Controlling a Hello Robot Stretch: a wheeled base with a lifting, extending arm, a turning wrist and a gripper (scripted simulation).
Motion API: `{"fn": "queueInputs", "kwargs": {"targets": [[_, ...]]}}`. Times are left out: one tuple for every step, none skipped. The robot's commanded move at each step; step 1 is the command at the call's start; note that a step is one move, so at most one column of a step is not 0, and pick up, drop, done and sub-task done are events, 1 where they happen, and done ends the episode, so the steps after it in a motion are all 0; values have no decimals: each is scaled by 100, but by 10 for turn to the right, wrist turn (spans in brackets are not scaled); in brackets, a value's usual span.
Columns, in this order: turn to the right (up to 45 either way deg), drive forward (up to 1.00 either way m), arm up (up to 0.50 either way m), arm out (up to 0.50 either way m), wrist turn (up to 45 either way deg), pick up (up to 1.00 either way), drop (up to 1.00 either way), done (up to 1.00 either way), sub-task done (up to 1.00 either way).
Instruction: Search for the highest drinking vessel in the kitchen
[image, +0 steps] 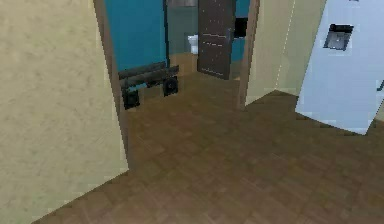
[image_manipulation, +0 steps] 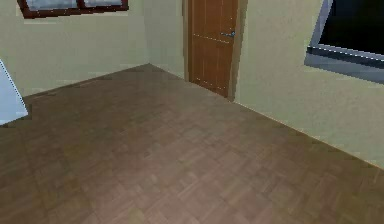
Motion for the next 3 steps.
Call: {"fn": "queueInputs", "kwargs": {"targets": [[0,30,0,0,0,0,0,0,0],[-450,0,0,0,0,0,0,0,0],[-270,0,0,0,0,0,0,0,0]]}}
